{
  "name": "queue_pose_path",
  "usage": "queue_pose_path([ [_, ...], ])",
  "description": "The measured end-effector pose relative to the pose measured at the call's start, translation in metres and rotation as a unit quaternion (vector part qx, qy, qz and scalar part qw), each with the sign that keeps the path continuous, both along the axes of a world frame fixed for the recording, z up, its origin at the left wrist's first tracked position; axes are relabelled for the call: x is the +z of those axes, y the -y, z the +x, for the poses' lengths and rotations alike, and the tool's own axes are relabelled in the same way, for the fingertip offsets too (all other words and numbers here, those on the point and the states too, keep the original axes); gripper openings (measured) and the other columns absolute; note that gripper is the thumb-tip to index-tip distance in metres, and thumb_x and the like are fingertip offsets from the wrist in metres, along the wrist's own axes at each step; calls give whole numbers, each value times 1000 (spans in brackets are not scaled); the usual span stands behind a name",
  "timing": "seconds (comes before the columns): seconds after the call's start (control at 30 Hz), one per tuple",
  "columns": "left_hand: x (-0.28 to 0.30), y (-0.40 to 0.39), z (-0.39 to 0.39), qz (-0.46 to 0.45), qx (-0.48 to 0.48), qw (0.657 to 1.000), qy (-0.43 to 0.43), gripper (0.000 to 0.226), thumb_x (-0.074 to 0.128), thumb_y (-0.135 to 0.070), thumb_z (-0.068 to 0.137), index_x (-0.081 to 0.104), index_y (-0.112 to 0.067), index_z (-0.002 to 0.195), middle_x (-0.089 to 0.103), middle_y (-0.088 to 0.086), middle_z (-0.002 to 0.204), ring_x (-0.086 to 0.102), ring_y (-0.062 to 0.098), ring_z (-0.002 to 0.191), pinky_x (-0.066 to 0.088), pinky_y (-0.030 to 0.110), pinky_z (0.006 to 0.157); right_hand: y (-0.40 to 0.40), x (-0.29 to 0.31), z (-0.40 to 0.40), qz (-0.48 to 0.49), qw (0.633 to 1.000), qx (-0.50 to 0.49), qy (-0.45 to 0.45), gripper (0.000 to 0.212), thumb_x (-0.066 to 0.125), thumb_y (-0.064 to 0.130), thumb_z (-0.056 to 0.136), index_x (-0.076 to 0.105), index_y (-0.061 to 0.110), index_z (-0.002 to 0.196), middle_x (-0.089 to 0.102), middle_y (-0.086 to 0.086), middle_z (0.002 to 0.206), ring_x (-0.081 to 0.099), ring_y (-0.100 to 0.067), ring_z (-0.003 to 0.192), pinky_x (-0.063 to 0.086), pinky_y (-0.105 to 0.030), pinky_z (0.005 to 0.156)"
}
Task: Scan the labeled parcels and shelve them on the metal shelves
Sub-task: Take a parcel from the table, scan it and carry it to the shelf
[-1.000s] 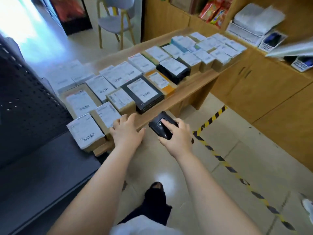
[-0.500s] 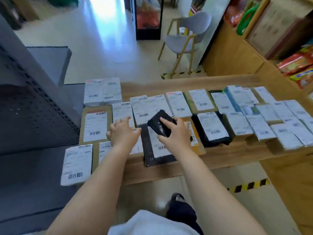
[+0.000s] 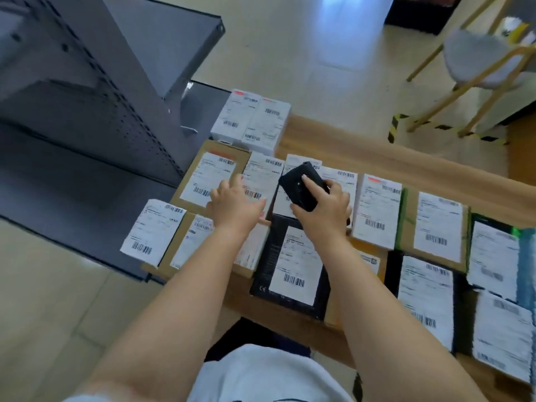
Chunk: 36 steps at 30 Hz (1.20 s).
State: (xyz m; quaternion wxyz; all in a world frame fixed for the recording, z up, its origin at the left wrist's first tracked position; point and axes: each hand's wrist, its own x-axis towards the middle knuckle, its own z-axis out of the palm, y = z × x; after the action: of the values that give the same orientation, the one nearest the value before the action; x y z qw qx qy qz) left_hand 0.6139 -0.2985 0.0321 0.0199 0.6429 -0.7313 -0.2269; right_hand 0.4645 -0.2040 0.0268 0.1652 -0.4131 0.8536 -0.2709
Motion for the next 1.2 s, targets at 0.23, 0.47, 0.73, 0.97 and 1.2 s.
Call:
queue_pose_path([
  [0.23, -40, 85, -59, 42, -43, 998, 15, 92, 66, -55, 83, 23, -14, 154, 25, 12, 158, 18, 34, 145, 27, 48, 116, 69, -30, -32, -69, 997, -33, -17, 61, 79, 33, 76, 58, 38, 133, 44, -4, 141, 38, -31, 123, 30, -48, 102],
  [0.47, -70, 170, -109, 31, -42, 997, 52, 106, 56, -72, 84, 12, -11, 158, 8, 22, 163, 10, 38, 148, 18, 49, 119, 121, -52, -64, -84, 993, -81, -11, 62, 81, 29, 74, 60, 34, 132, 45, -6, 141, 38, -32, 124, 33, -55, 104],
  [0.73, -94, 165, -123, -14, -112, 992, 54, 86, 52, -57, 93, 12, -22, 159, 5, 22, 163, 5, 39, 149, 6, 55, 119, 139, -60, -58, -91, 992, -92, 2, 62, 82, 31, 73, 60, 37, 131, 43, -1, 141, 34, -23, 124, 33, -52, 105],
  [0.97, -86, 185, -130, -6, -131, 991, -13, 84, 68, -63, 79, 32, -35, 150, 33, 14, 144, 32, 33, 131, 35, 47, 106, 121, -48, -79, -71, 994, -85, -26, 63, 83, 28, 72, 60, 37, 131, 44, -2, 141, 33, -25, 126, 33, -53, 105],
  [1.2, -29, 196, -109, -179, -234, 954, -47, 79, 74, -57, 72, 53, -24, 140, 44, 16, 142, 40, 35, 127, 36, 47, 104, 105, 1, -117, -27, 987, -9, -157, 60, 80, 25, 72, 63, 31, 129, 48, -13, 138, 40, -39, 120, 29, -52, 99],
])
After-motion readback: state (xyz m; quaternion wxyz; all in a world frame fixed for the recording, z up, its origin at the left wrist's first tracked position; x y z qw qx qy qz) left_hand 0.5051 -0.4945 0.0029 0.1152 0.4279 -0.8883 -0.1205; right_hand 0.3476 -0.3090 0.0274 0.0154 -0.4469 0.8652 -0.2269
